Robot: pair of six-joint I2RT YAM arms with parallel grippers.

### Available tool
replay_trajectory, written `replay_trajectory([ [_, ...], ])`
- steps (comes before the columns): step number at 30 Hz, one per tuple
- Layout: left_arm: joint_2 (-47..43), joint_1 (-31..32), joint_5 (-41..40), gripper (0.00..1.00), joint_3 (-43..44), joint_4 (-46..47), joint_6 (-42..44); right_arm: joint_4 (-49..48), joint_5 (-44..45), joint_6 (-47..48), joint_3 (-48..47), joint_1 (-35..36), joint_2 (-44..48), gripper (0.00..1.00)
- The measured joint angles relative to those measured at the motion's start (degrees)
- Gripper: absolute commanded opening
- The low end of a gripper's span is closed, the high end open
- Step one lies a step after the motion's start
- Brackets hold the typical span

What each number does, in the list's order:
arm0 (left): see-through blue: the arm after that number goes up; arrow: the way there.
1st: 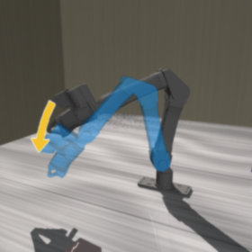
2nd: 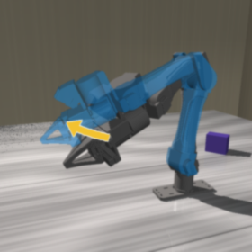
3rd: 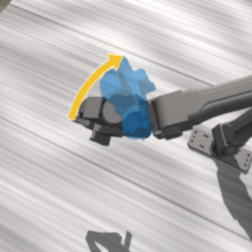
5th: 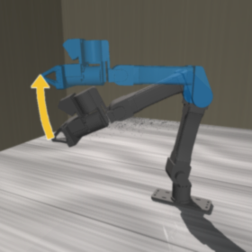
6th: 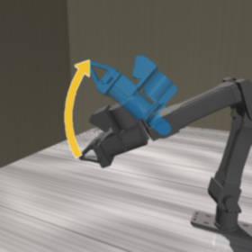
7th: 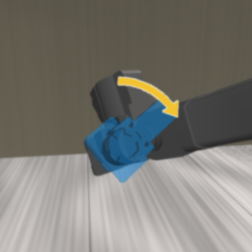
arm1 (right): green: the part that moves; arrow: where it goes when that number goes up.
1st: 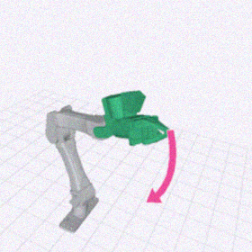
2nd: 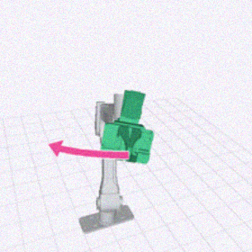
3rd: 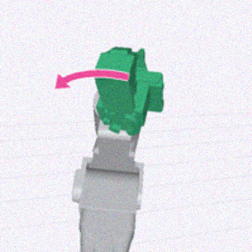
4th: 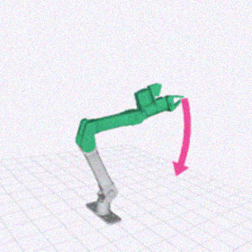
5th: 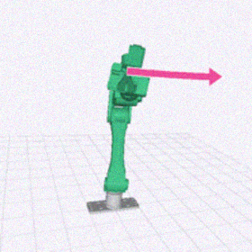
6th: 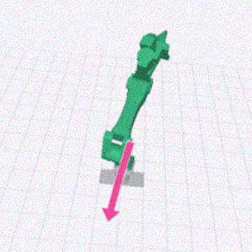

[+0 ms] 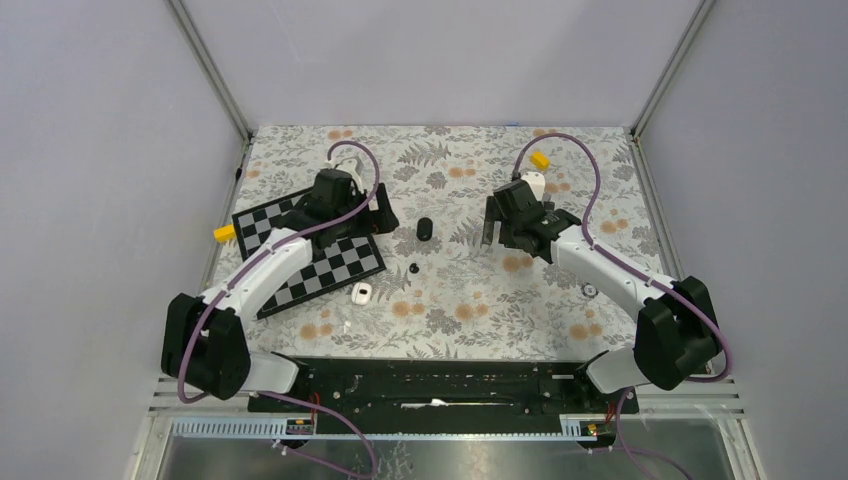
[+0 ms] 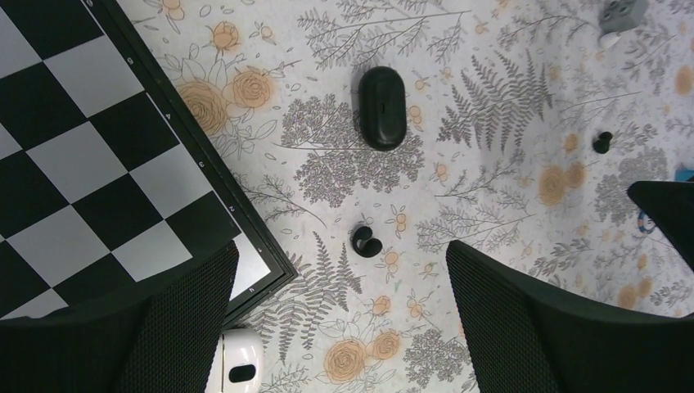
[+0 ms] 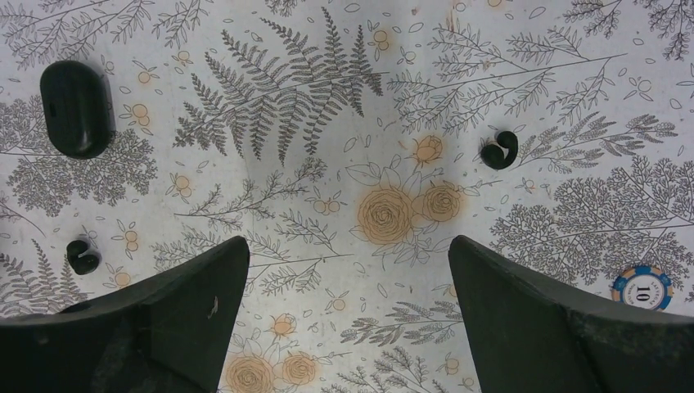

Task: Insert the wireless bluetooth earbuds into the charging case
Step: Pick up the charging case from the center of the board.

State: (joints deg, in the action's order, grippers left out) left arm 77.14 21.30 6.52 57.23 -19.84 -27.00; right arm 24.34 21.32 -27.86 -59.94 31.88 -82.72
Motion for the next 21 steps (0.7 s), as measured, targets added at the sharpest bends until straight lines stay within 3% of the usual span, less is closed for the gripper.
replay_trajectory([
  [11, 12.5, 4.1, -6.8, 0.99, 2.0, -0.5, 0.2, -2.4, -2.5, 0.0, 2.0, 0.0, 1.2, 0.98],
  [21, 23.8, 9.7, -12.0, 0.91, 14.3, -2.3, -0.7, -4.7, -5.1, 0.0, 4.5, 0.0, 4.7, 0.98],
])
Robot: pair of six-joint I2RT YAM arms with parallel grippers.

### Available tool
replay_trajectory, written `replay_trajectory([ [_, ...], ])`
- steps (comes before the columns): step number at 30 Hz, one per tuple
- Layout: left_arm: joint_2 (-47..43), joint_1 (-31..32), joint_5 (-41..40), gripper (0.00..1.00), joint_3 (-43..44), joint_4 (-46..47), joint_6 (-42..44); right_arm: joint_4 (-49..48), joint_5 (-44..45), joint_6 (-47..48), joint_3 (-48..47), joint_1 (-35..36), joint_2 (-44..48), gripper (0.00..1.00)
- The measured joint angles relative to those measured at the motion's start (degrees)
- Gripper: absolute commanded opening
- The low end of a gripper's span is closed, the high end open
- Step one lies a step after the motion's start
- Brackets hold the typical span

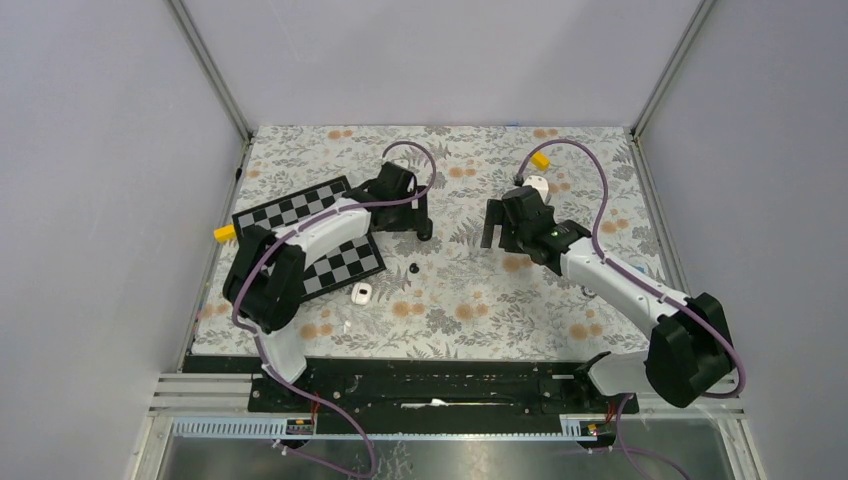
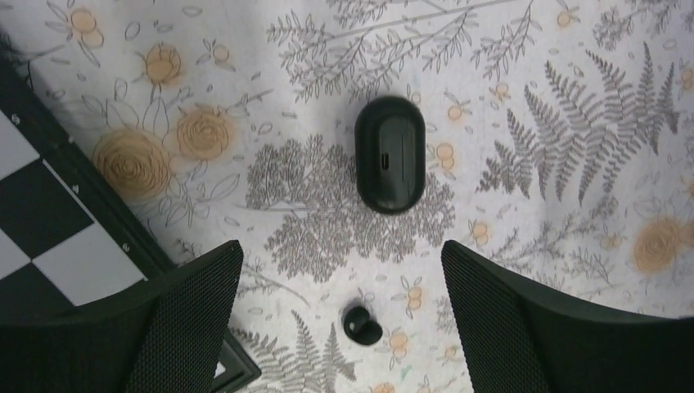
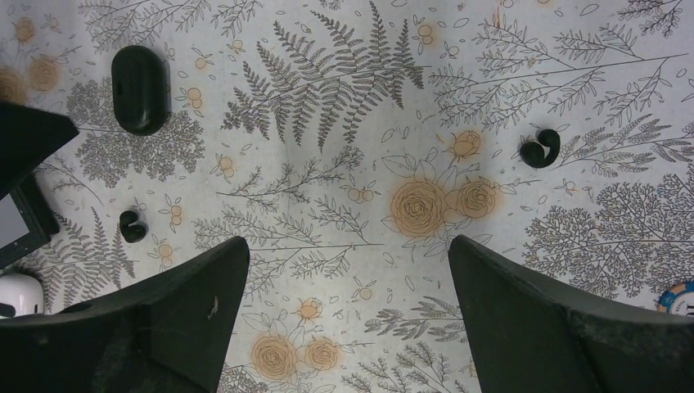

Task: Insert the wireless bluetooth earbuds into the charging case
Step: Pick up the charging case from the center of the board.

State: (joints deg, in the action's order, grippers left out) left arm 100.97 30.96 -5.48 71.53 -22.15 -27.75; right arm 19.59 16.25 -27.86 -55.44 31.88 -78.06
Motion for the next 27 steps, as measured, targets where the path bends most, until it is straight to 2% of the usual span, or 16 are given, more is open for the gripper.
replay_trajectory([
  [4, 4.2, 1.0, -2.8, 0.84, 4.1, -0.7, -0.2, -0.3, -0.1, 0.0, 1.0, 0.0, 1.7, 0.98],
  [10, 14.8, 2.0, -4.5, 0.83, 15.9, -4.5, -1.0, -0.7, -1.0, 0.0, 1.0, 0.0, 2.1, 0.98],
  [21, 20.1, 3.3, -5.2, 0.66, 19.6, -8.3, -2.8, -0.9, -1.7, -0.3, 2.9, 0.0, 3.2, 0.98],
  [27, 21.3, 4.5, -6.0, 0.6, 19.8, -9.2, -3.3, -1.0, -2.4, -0.5, 3.2, 0.0, 3.3, 0.98],
])
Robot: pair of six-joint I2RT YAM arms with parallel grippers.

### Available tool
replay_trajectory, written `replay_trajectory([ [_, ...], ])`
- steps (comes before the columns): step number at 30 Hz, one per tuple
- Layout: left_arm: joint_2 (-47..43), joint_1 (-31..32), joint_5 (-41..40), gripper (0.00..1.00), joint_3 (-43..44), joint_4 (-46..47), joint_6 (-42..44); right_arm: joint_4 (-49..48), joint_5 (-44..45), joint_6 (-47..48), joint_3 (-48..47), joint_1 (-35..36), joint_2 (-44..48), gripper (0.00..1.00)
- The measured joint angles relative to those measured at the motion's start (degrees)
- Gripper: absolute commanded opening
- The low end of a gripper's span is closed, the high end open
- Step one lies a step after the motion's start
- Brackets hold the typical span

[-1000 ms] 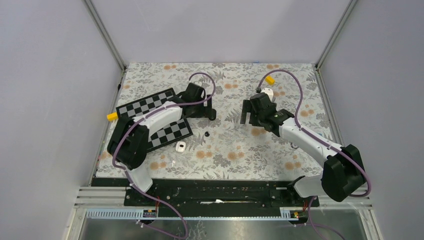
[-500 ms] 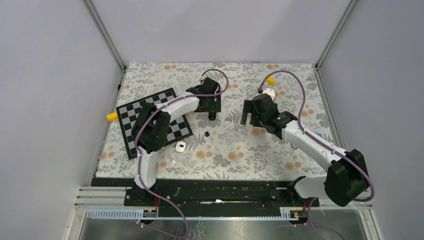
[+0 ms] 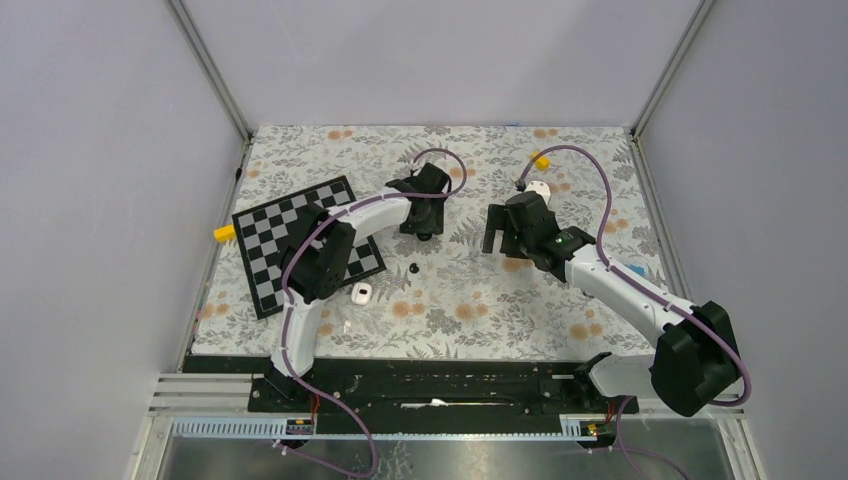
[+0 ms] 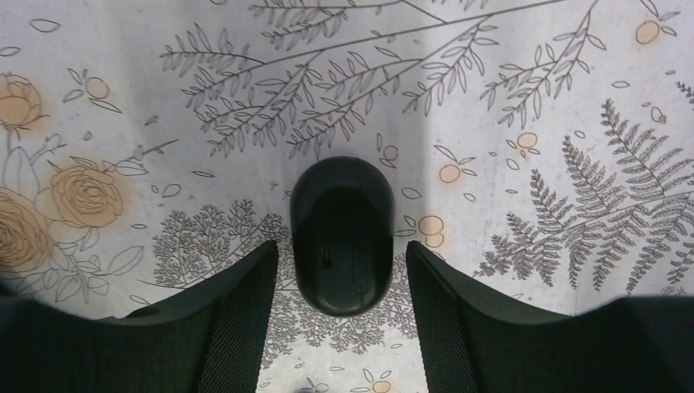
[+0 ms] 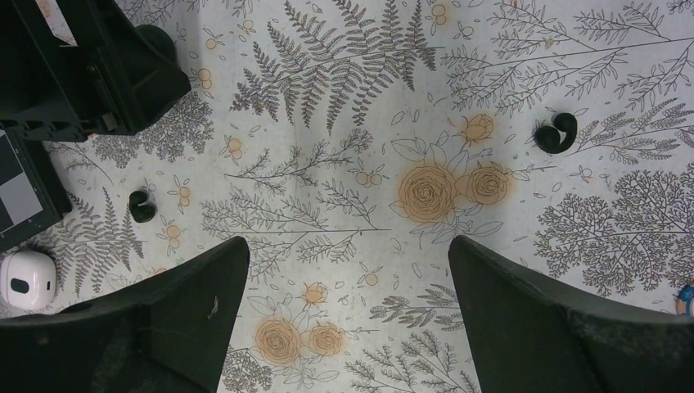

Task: Insert the wireless bluetooth earbuds into the charging case
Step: Pick up the charging case from the center of the board, then pass from the left arm to the right

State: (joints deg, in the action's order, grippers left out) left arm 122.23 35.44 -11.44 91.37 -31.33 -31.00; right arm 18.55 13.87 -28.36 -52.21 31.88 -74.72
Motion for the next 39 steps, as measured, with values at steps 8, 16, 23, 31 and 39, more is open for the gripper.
replay_trajectory([
  [8, 1.2, 0.7, 0.0, 0.46, 1.5, -0.4, -0.6, -0.1, 0.0, 0.0, 0.0, 0.0, 0.3, 0.98],
  [16, 1.6, 0.6, 1.2, 0.45, 2.3, -0.8, 0.2, -0.2, 0.0, -0.9, -0.1, -0.2, 2.8, 0.98],
  [23, -4.5, 0.0, 11.7, 0.44, 0.7, -1.5, 4.5, -8.0, -16.8, -7.2, 2.5, -11.3, 3.8, 0.98],
  [31, -15.7, -1.2, 28.2, 0.44, -4.7, 5.8, 8.4, -20.0, -31.1, -22.7, 4.0, -17.0, 0.6, 0.96],
  [39, -16.8, -1.1, 38.2, 0.44, -10.1, 9.8, 11.0, -30.0, -40.0, -33.5, 4.0, -17.0, -8.3, 0.8],
])
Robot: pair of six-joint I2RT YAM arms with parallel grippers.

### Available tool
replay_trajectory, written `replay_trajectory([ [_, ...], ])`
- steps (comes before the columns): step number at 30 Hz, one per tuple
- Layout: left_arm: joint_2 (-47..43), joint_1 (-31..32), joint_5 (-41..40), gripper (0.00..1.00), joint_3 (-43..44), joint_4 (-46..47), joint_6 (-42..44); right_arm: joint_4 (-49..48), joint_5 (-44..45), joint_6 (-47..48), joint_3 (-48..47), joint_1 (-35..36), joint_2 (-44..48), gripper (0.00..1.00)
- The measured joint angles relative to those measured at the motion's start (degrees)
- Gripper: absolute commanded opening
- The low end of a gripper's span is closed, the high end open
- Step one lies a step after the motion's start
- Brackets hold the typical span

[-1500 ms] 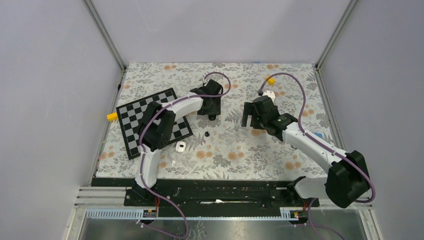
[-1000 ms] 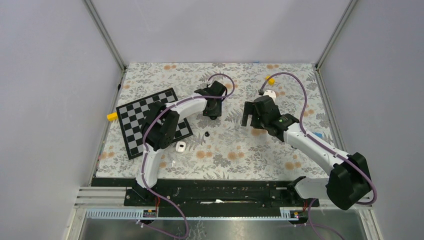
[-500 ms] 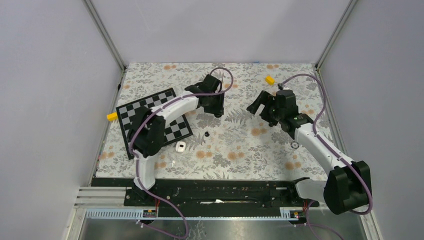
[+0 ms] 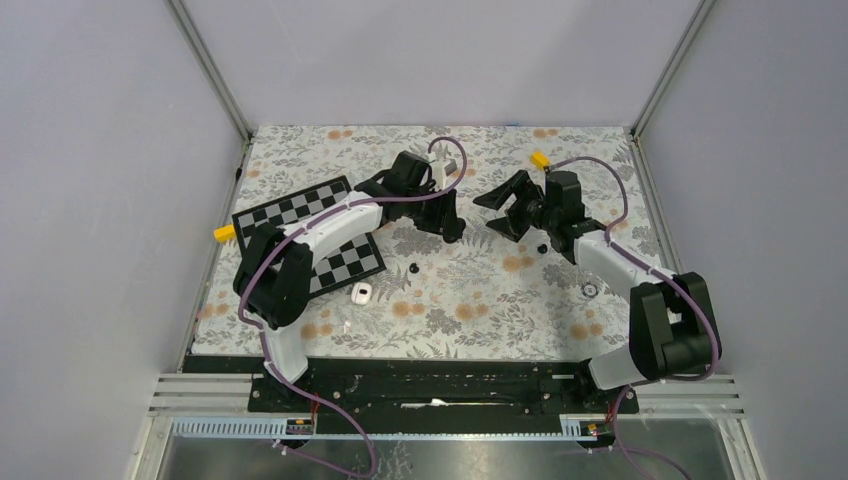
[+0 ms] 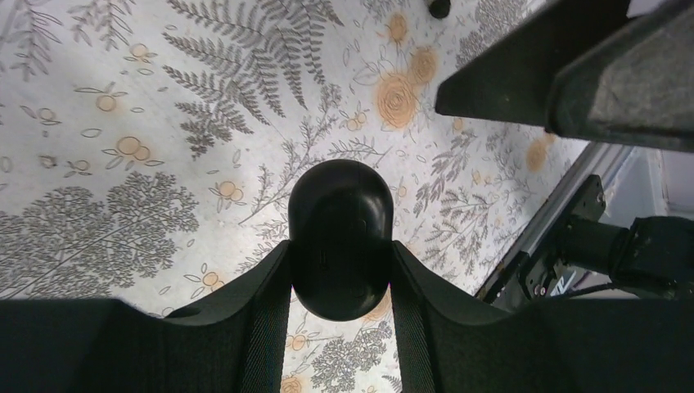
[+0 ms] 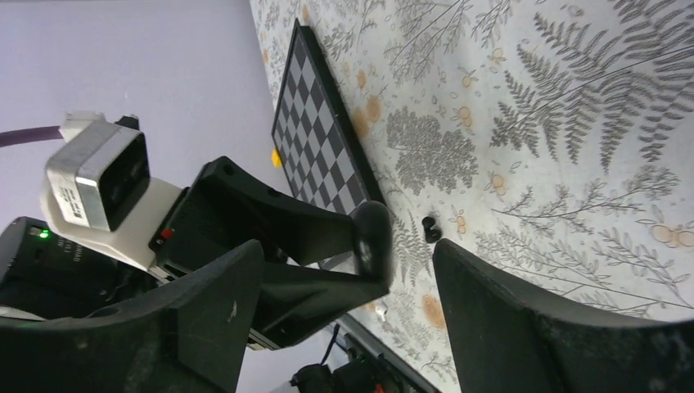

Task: Insert the wireless bluetooth earbuds into the charging case
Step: Pass from the left arm to the right, then pass from the right arm to the left

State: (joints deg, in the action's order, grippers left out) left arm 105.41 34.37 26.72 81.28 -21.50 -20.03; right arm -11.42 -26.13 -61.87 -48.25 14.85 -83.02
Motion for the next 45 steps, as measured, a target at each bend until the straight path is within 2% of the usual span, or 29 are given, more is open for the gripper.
replay_trajectory([
  [11, -1.5, 0.1, 4.2, 0.44, -2.3, 3.1, 1.8, -1.7, -7.4, -2.5, -1.9, 1.0, -7.0, 0.76],
  [14, -1.5, 0.4, 4.4, 0.44, -2.2, 3.3, 2.1, -1.7, -8.7, -2.2, -2.6, 2.4, -8.8, 0.71],
  [19, -1.5, 1.1, 4.4, 0.46, -2.2, 3.1, 2.7, -1.1, -10.4, -0.9, -3.8, 4.0, -10.1, 0.43],
  [21, -1.5, 1.5, 4.3, 0.51, -2.1, 2.7, 3.4, -1.0, -10.9, -0.5, -4.0, 4.0, -10.1, 0.26],
  [22, -1.5, 1.6, 4.2, 0.56, -1.9, 2.4, 3.8, -0.8, -11.0, -0.4, -4.0, 4.0, -10.2, 0.14],
  [23, -1.5, 1.6, 4.0, 0.64, -1.6, 2.0, 4.1, -0.8, -11.1, -0.5, -4.0, 3.8, -10.4, 0.03],
  [24, -1.5, 1.7, 3.9, 0.77, -1.5, 1.8, 4.4, -1.2, -11.3, -0.6, -4.0, 3.8, -10.5, 0.0],
  [26, -1.5, 2.1, 3.6, 0.97, -1.5, 1.6, 5.5, -1.4, -11.6, -0.8, -4.0, 3.9, -10.5, 0.0],
  [27, -1.5, 2.4, 3.3, 0.99, -1.4, 1.3, 5.8, -1.4, -11.6, -1.0, -4.0, 3.9, -10.5, 0.0],
  [33, -2.8, 3.8, -1.9, 0.99, -0.8, -2.4, 8.3, 1.3, -9.4, -1.4, -4.0, 3.9, -10.4, 0.0],
  [38, -8.6, 5.3, -9.7, 0.99, -1.5, -2.8, 12.7, 7.5, -5.6, -3.3, -4.0, 3.9, -10.4, 0.0],
  [41, -11.3, 10.9, -19.6, 0.98, -1.5, -2.6, 17.8, 13.7, -3.4, -4.2, -5.2, 3.9, -10.5, 0.0],
  [45, -11.0, 21.2, -30.8, 0.92, -2.3, -1.1, 24.8, 24.8, -1.6, -3.5, -12.5, 3.9, -12.7, 0.0],
])
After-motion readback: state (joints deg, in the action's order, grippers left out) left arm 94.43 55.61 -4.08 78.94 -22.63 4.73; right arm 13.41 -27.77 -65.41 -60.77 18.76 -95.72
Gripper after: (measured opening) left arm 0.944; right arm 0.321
